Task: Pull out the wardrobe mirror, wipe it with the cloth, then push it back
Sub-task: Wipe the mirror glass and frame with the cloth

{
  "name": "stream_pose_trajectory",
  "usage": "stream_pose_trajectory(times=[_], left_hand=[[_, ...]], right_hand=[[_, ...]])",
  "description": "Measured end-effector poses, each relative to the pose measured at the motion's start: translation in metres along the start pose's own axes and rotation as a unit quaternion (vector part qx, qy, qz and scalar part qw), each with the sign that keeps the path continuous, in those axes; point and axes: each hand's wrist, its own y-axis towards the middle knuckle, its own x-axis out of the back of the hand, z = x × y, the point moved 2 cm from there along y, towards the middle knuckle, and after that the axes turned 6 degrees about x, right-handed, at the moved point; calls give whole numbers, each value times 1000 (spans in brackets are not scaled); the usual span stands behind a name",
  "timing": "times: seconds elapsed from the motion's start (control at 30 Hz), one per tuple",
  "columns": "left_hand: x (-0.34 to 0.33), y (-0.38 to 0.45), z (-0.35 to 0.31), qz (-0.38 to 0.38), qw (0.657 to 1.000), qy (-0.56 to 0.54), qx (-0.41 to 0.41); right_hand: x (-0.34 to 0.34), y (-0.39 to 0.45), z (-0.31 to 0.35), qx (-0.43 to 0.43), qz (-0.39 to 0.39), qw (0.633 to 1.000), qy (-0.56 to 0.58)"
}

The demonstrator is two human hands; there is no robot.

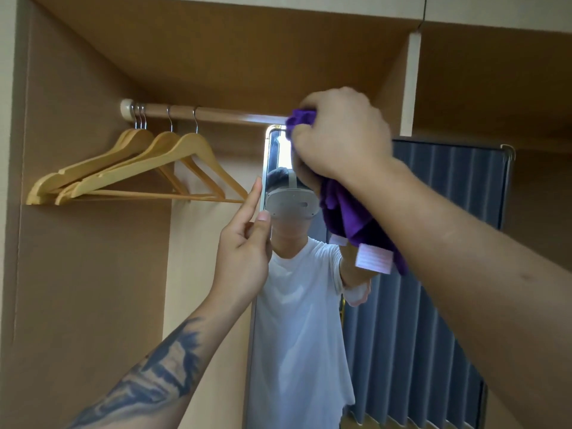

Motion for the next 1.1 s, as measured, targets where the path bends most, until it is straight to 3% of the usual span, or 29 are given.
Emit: stream_pose_trajectory(times=[0.13,0.27,0.5,0.7,0.77,0.97,1.1], left_hand=[[-1,-1,-2,-6,1000,-6,4],[-1,-3,-1,-2,1000,6,-9],[-5,-4,3,-11,1000,13,-15],[-6,-4,8,-5,999,32,-13],[-6,-5,10,-6,999,42,-11],[-5,-4,7,-7,1000,-18,-15],[0,-1,11,5,1000,-2,-12]], right_hand=[[-6,-1,12,48,22,998,29],[6,-10,-20,59,21,998,-4],[31,-38,-89,-55,-43,993,-92],[15,-26,-67,-105,-64,988,-92],[8,-16,-48,-86,-56,992,-66],[-18,4,20,93,31,995,8],[-3,7,4,108,79,990,45]])
